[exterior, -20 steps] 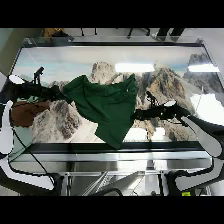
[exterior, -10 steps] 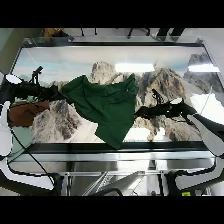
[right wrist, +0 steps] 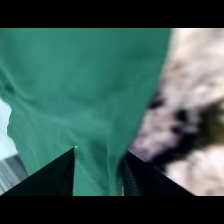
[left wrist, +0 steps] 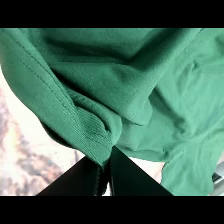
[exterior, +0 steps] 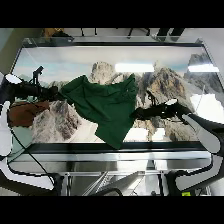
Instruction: Fold the shirts.
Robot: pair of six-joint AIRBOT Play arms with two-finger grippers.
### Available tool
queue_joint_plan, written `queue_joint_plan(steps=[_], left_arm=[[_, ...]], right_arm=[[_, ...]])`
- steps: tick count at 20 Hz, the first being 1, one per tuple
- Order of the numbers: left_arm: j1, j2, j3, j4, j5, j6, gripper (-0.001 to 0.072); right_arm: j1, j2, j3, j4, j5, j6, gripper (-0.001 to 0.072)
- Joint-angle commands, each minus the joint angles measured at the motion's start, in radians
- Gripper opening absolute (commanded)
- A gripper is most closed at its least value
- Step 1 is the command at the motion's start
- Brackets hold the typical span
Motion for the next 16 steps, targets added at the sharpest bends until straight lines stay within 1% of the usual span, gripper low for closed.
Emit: queue_joint_plan(steps=[1, 2, 3, 4, 5, 6, 7, 8, 9, 12, 14, 16], left_arm=[[0.0, 0.013, 0.001, -0.005, -0.001, 0.001, 0.0015], [0.0, 0.023, 0.001, -0.005, -0.003, 0.001, 0.0015], [0.001, 0.031, 0.001, -0.004, -0.006, 0.001, 0.0015], [0.001, 0.038, 0.001, -0.003, -0.014, 0.001, 0.0014], [0.001, 0.045, 0.001, -0.003, -0.026, 0.001, 0.0014], [0.0, 0.05, 0.001, -0.003, -0.037, 0.001, 0.0014], [0.0, 0.052, 0.001, -0.003, -0.039, 0.0, 0.0015], [0.0, 0.053, 0.001, -0.003, -0.04, 0.0, 0.0014], [0.001, 0.052, 0.001, -0.003, -0.045, 0.0, 0.0014], [0.0, 0.089, 0.001, -0.013, -0.063, 0.0, 0.0013], [0.013, 0.176, 0.021, -0.079, -0.051, 0.002, 0.0013], [0.048, 0.279, 0.12, -0.173, -0.08, -0.001, 0.0013]], right_arm=[[0.069, -0.008, -0.001, -0.001, -0.006, 0.001, 0.0356], [0.071, -0.008, -0.001, 0.003, -0.005, 0.001, 0.0356], [0.071, -0.007, -0.001, 0.005, 0.002, 0.001, 0.033], [0.07, -0.006, -0.001, 0.004, 0.006, 0.0, 0.0226], [0.07, -0.005, -0.001, 0.005, 0.006, 0.0, 0.0214], [0.07, -0.003, -0.001, 0.005, 0.006, 0.0, 0.0184], [0.07, -0.002, -0.001, 0.005, 0.01, 0.001, 0.0083], [0.07, 0.002, -0.001, 0.005, 0.01, 0.001, 0.007], [0.07, 0.008, 0.0, 0.005, 0.013, 0.0, 0.0021], [0.063, 0.088, 0.045, 0.005, 0.039, 0.0, 0.0021], [0.033, 0.193, 0.173, 0.005, 0.072, 0.0, 0.0021], [-0.011, 0.315, 0.357, 0.005, 0.072, 0.0, 0.002]])
